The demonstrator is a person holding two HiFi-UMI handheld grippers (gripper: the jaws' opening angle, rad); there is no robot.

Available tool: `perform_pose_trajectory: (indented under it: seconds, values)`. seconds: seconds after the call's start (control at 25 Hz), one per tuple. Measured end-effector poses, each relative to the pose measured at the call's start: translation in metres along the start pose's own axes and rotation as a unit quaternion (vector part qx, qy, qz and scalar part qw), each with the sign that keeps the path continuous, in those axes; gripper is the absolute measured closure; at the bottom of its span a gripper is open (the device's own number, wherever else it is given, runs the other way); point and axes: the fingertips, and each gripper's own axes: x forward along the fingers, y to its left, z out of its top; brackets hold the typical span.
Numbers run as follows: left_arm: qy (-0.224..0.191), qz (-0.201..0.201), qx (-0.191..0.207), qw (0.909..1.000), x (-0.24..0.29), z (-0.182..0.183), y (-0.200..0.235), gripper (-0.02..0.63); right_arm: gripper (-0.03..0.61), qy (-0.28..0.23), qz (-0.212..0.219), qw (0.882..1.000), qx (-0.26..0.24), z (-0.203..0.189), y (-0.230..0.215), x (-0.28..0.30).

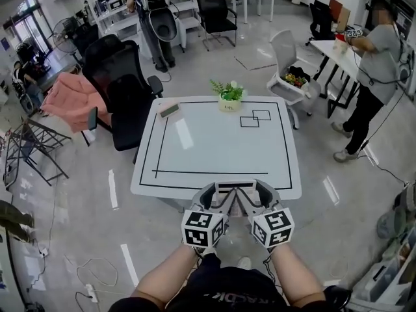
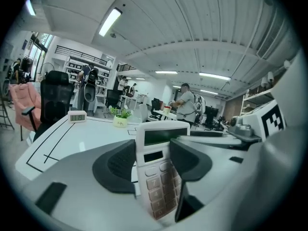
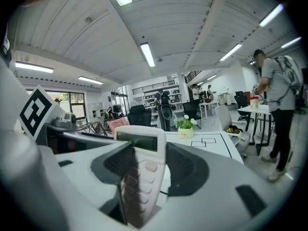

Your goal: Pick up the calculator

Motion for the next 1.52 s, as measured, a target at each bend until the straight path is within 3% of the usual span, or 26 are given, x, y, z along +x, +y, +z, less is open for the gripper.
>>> perform_pose_trajectory:
  seconds: [0.56,1.52]
  values:
    - [-0.018,0.077,-0.001,0.9969,-0.064,-0.042,-0.068,0.390,0.362,-0.008,0.079,0.997,-0.007,-0.030,0.026,-0.086]
    - [-0.022,0.117,-0.006,0.9929,-0.089,-0.057,-0.082,0.390,0.364,-0.009,0.118,0.993,-0.005,-0.041,0.041,-0.106]
